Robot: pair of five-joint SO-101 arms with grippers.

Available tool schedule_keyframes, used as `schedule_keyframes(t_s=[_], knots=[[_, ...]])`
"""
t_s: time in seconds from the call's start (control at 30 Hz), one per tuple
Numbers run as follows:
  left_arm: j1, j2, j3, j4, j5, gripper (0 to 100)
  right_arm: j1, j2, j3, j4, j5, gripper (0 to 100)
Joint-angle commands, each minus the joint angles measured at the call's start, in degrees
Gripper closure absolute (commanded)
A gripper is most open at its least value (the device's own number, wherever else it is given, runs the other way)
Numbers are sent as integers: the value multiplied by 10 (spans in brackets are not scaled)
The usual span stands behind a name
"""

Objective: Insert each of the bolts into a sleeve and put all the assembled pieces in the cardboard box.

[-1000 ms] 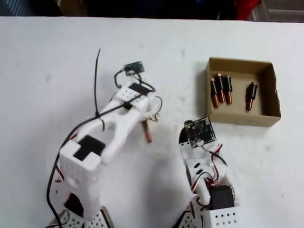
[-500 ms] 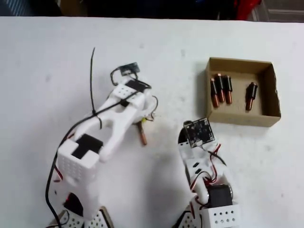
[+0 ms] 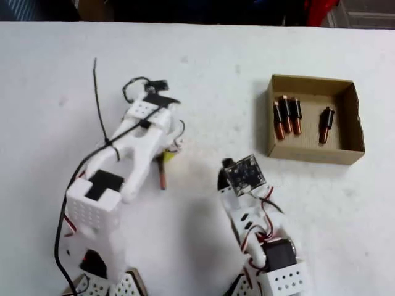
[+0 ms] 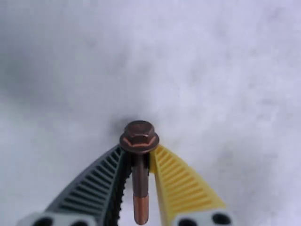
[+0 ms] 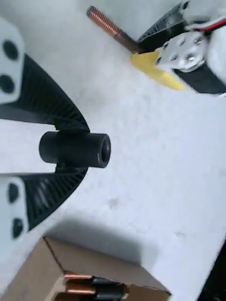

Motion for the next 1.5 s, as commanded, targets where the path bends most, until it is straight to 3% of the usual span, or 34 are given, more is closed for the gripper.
schedule_keyframes(t_s=[0.0,0.23,0.53,0.73,1.0,1.3,1.47], knots=[[-3,-7,-47,51,-95,978,-35,-4,7,-48,-4,981],[0,-9,-60,71,-110,979,-94,-3,7,-62,-4,981],[1,-95,-27,69,-114,980,-102,-3,7,-145,-11,981],[2,-230,98,-23,-116,980,-96,-3,7,-177,-110,981],[2,-415,281,-185,-116,980,-96,-3,7,-173,-112,981],[76,-572,440,-343,-116,979,-97,-3,7,-159,-112,981],[73,-657,492,-442,-116,979,-102,-3,7,-156,-112,981]])
